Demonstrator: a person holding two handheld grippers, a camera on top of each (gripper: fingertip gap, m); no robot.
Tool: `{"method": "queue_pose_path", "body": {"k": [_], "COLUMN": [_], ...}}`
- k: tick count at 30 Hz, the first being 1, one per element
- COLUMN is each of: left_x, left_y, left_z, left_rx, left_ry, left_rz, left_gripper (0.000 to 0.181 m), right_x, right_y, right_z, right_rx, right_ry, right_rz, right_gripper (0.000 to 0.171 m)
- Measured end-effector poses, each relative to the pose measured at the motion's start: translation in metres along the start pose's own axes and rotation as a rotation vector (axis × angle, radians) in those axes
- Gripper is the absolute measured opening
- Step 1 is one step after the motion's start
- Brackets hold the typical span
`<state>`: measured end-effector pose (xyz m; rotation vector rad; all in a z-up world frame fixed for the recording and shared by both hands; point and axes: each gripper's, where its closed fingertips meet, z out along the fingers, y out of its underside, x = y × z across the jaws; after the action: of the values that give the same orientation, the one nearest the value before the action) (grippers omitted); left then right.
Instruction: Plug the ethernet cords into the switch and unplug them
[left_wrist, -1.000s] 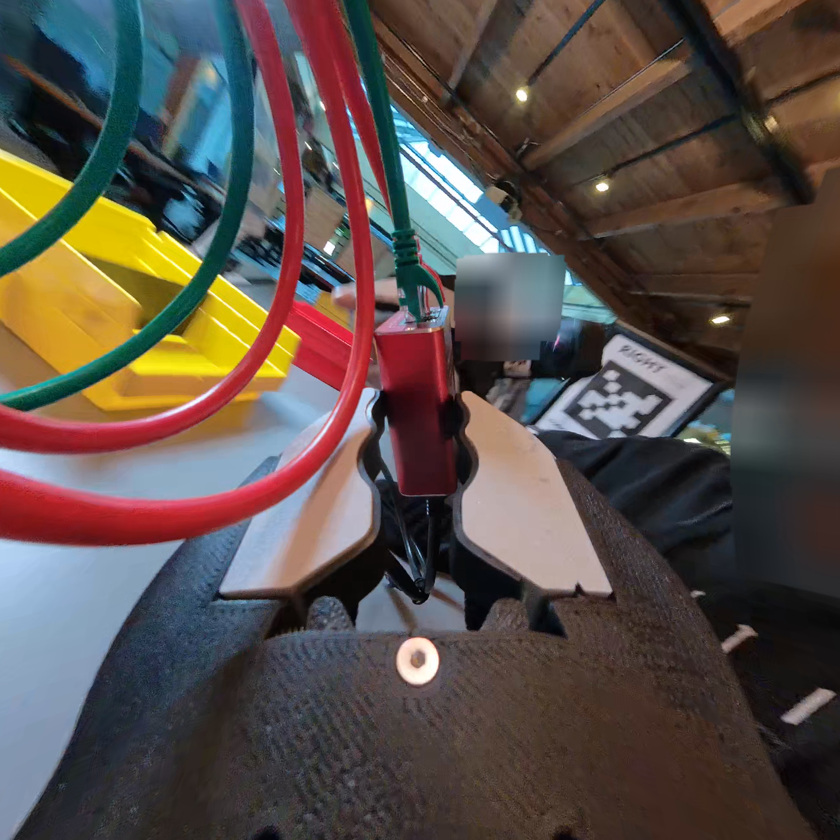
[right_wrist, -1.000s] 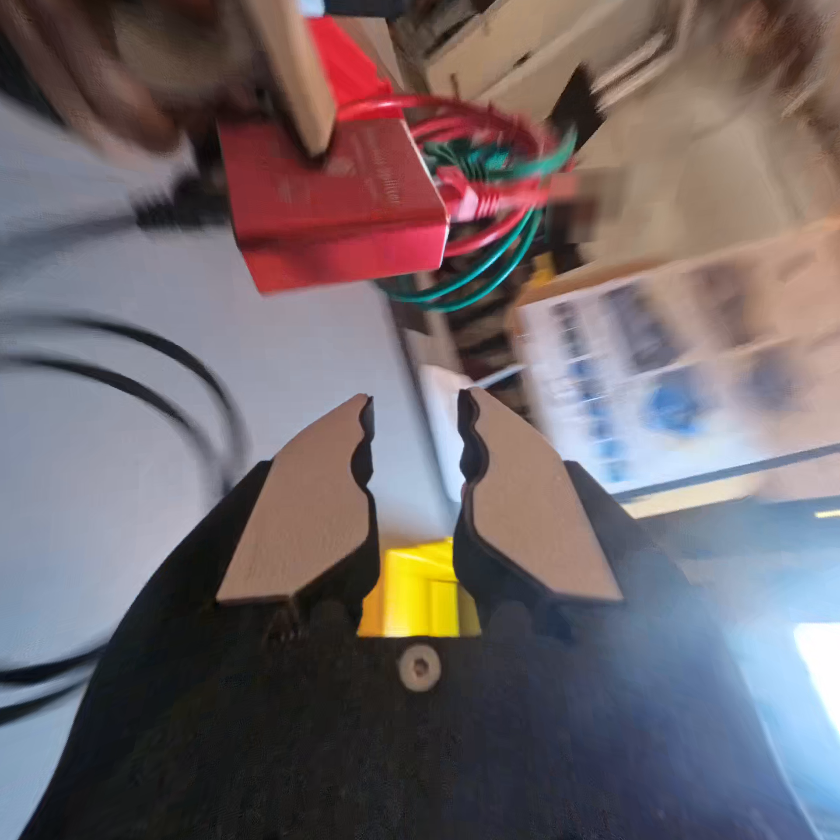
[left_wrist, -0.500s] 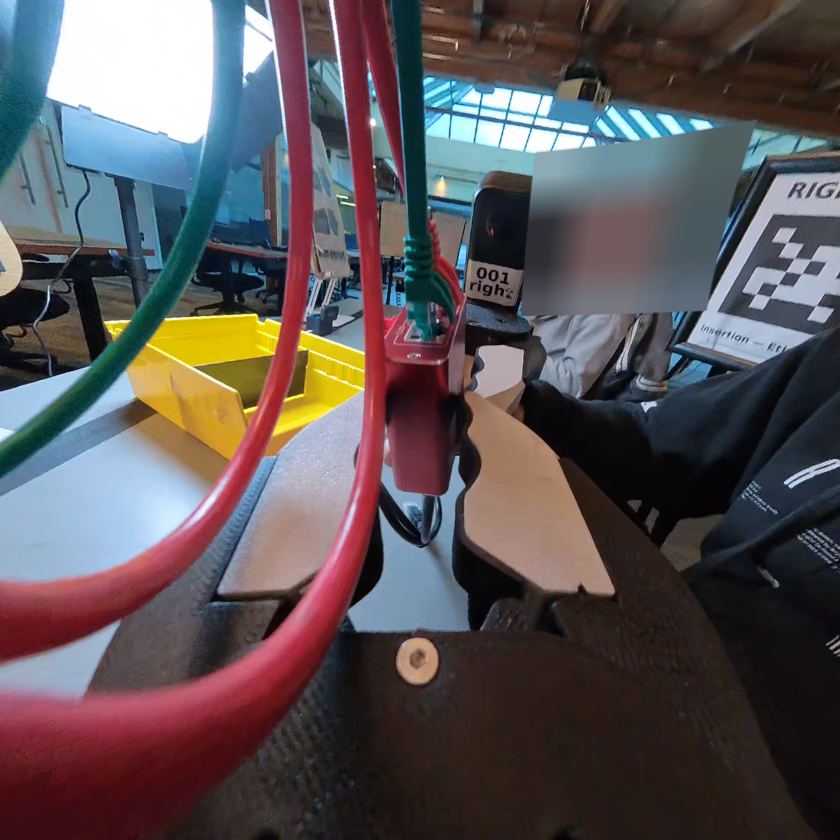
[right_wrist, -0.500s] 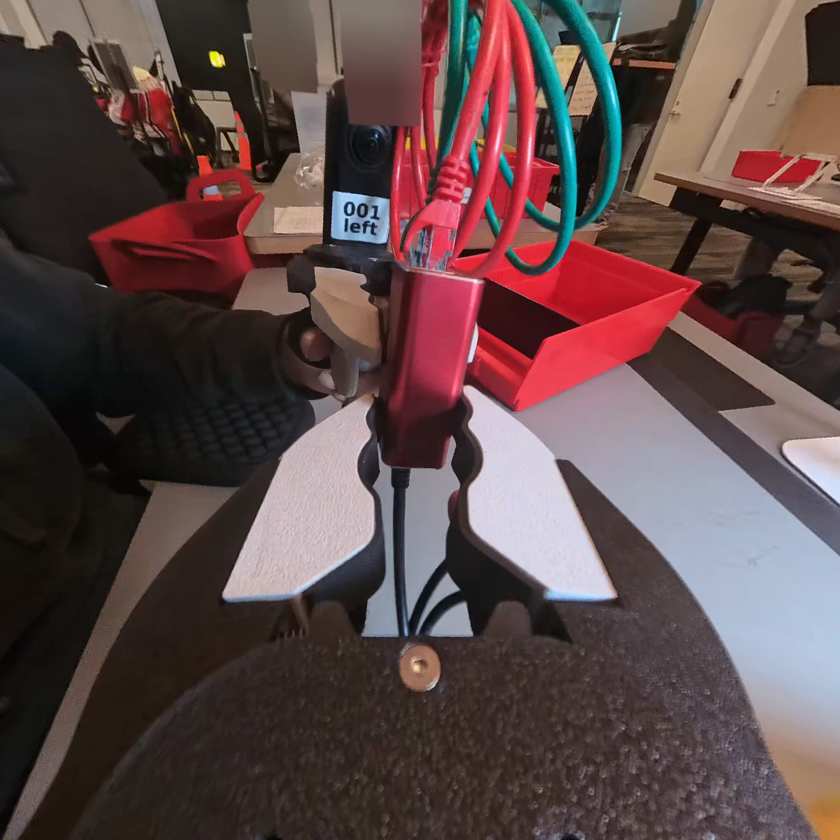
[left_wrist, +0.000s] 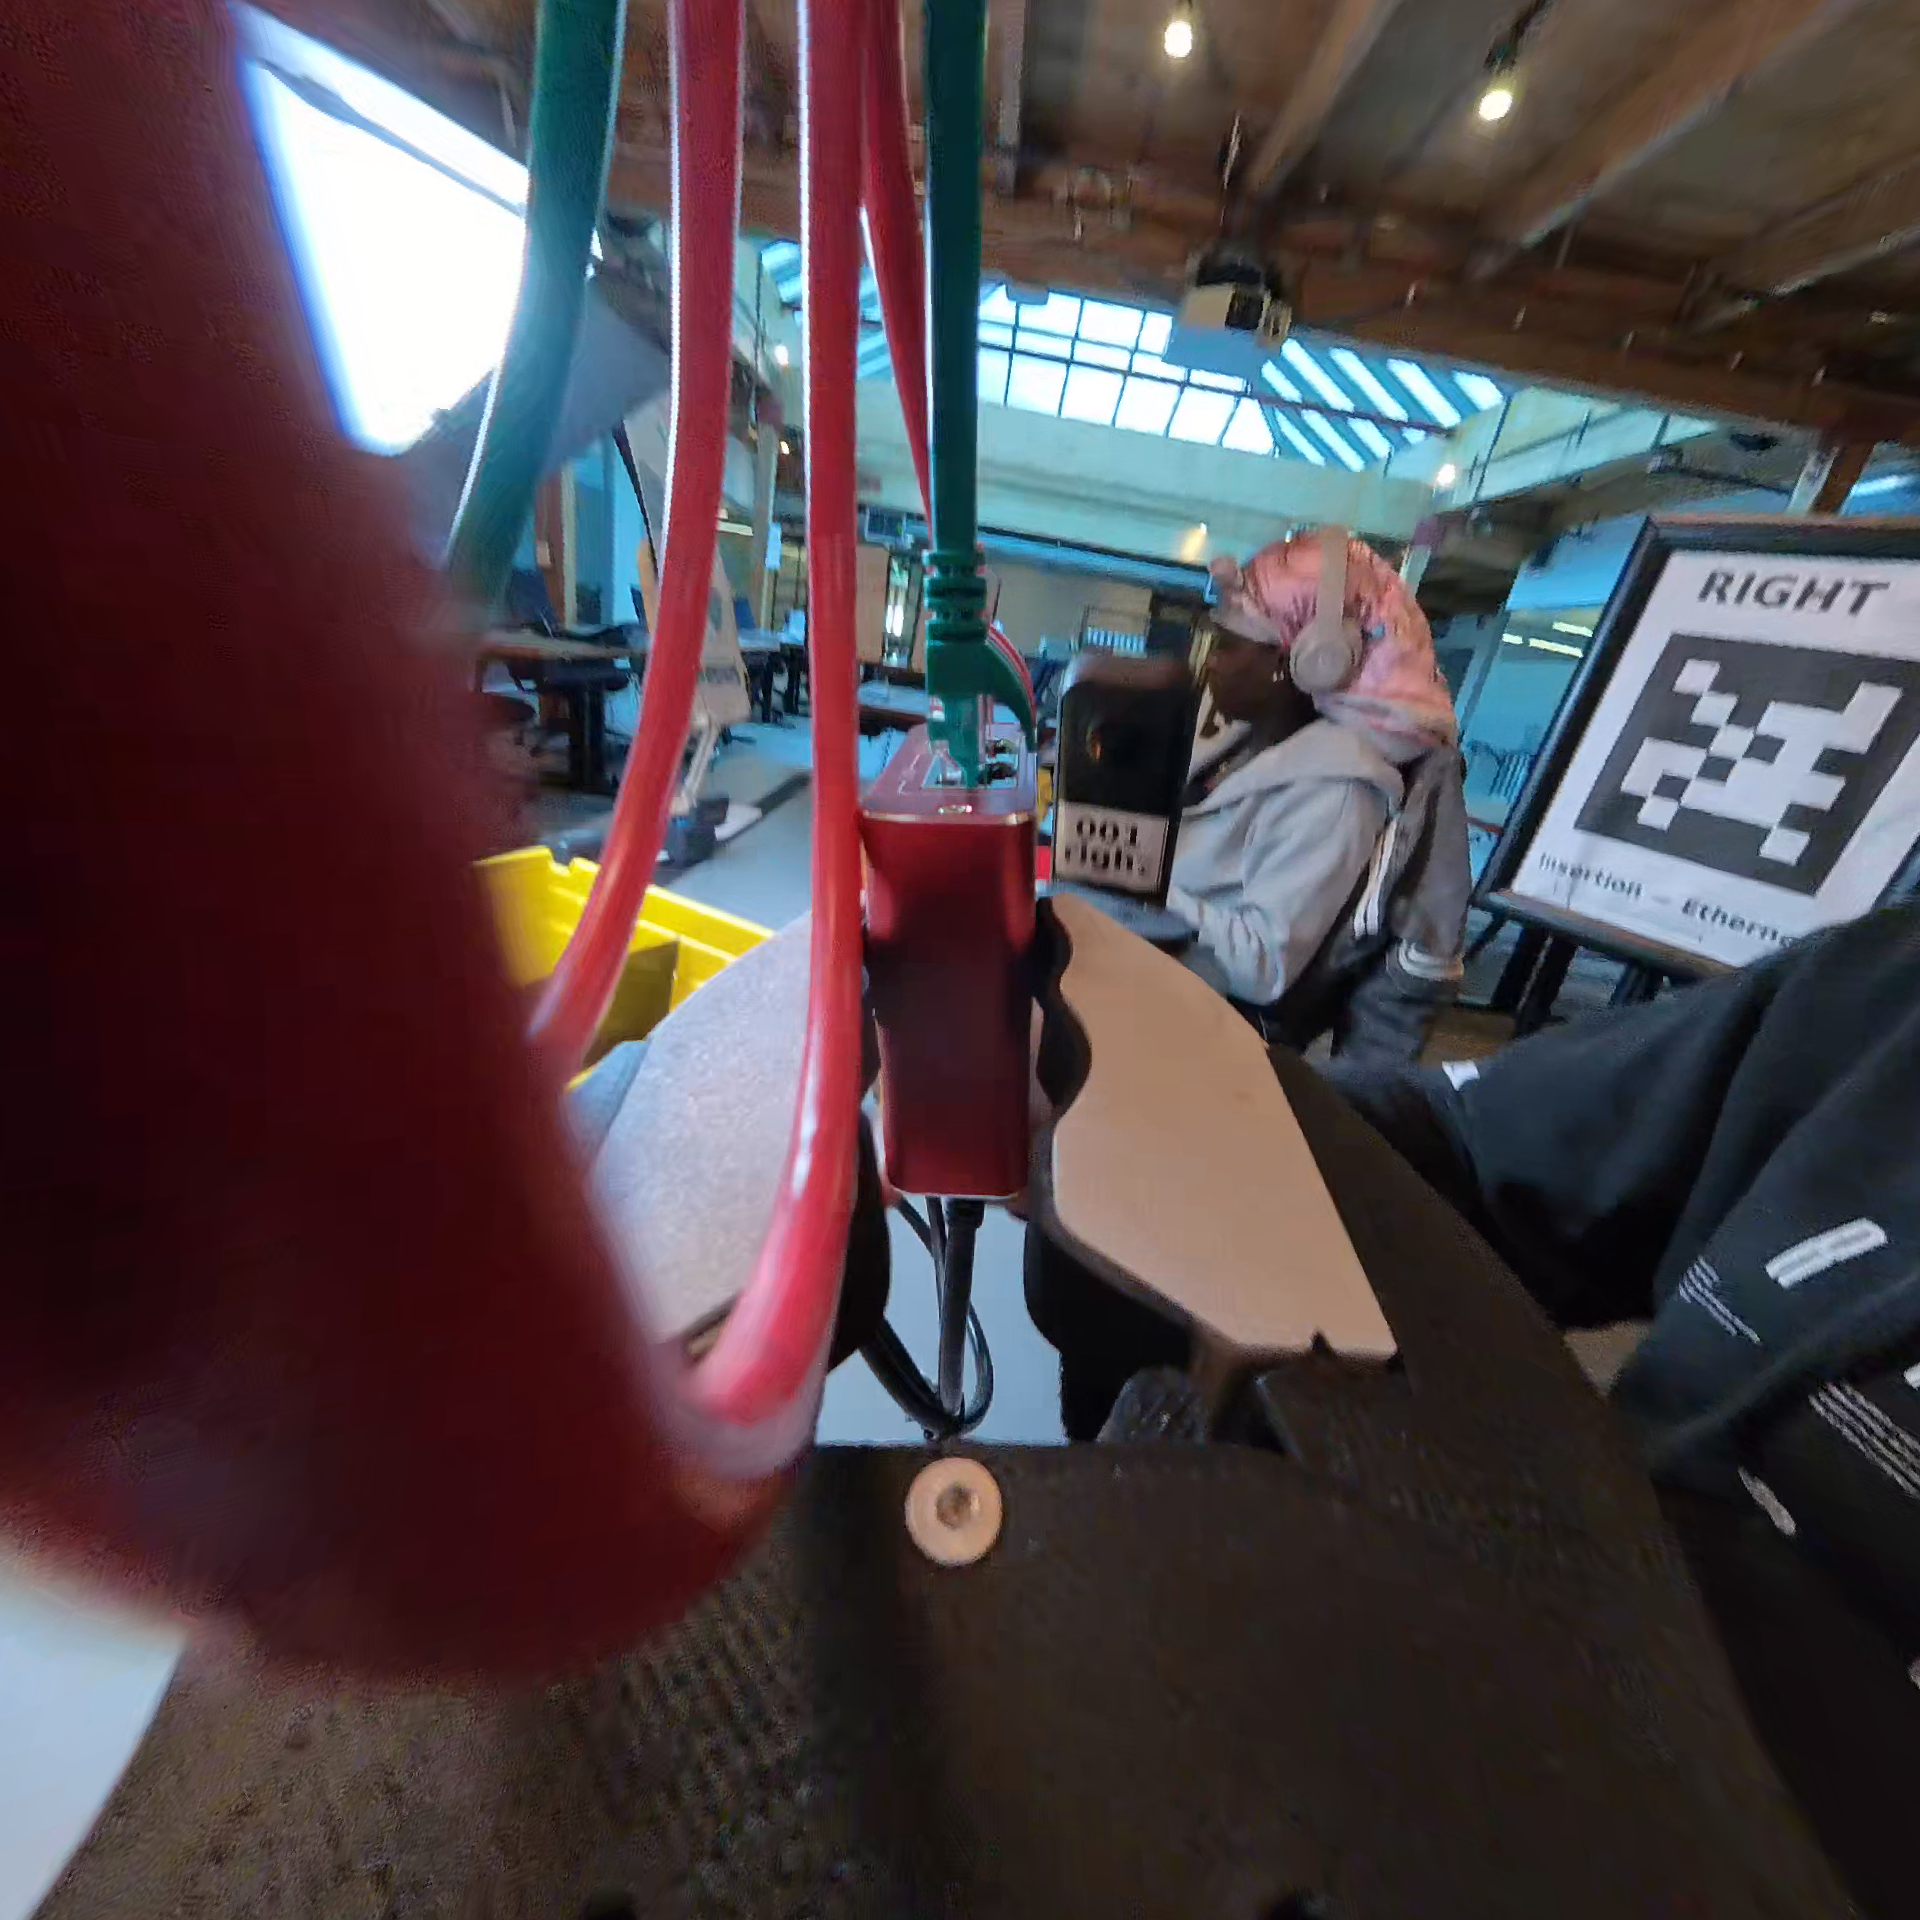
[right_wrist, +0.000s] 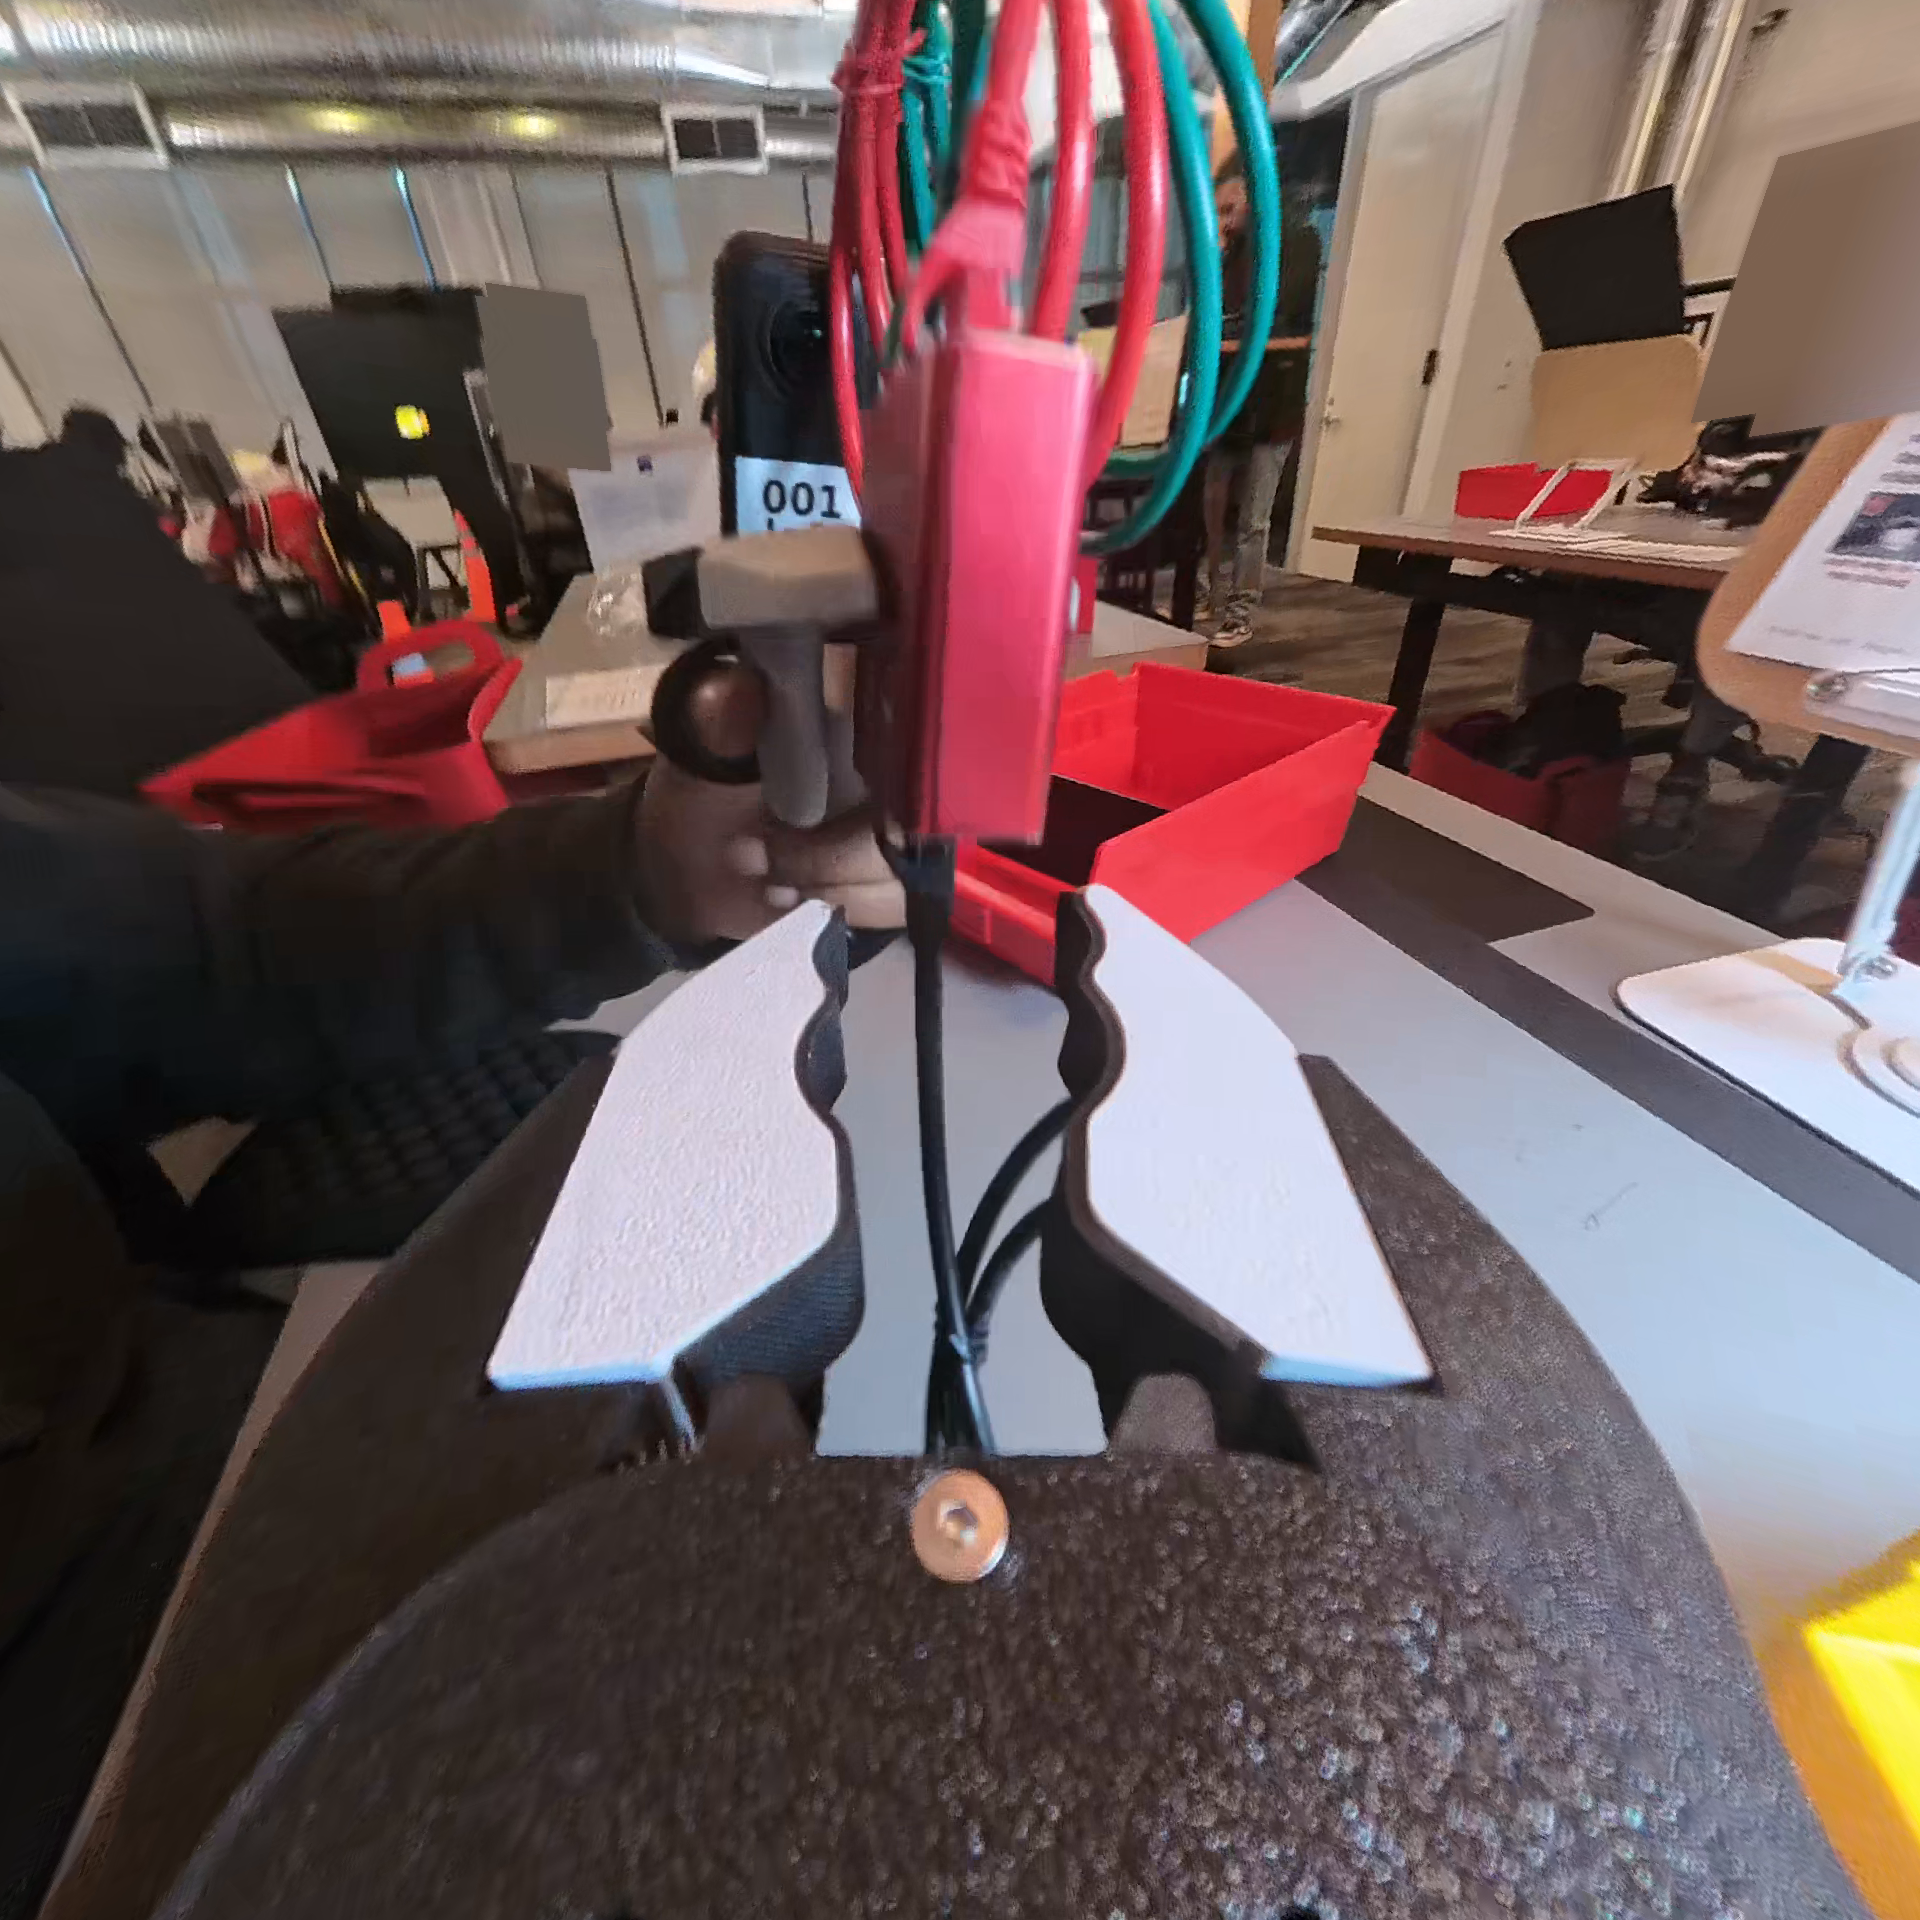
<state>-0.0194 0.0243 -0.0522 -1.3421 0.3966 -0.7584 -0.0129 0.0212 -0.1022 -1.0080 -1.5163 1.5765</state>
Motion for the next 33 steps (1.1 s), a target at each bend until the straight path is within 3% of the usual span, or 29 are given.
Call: {"method": "queue_pose_path", "body": {"k": [6, 22, 25, 33], "left_x": [0.002, 0.008, 0.005, 0.004], "left_y": [-0.005, 0.014, 0.019, 0.021], "left_z": [0.011, 0.005, 0.007, 0.008], "left_rx": [0.117, 0.112, 0.073, 0.086], "left_ry": [-0.024, 0.024, 0.001, -0.027], "left_rz": [0.036, -0.001, 0.002, 0.03], "left_gripper": [0.027, 0.03, 0.035, 0.027], "right_x": [0.0, -0.015, -0.015, -0.008], "right_y": [0.0, 0.006, 0.008, 0.012], "right_z": [0.001, 0.004, 0.003, 0.003], "right_rx": [0.118, 0.134, 0.113, 0.096], "right_ry": [0.024, -0.12, -0.118, -0.067], "right_rz": [0.06, 0.201, 0.193, 0.187], "right_gripper": [0.02, 0.015, 0.014, 0.016]}}
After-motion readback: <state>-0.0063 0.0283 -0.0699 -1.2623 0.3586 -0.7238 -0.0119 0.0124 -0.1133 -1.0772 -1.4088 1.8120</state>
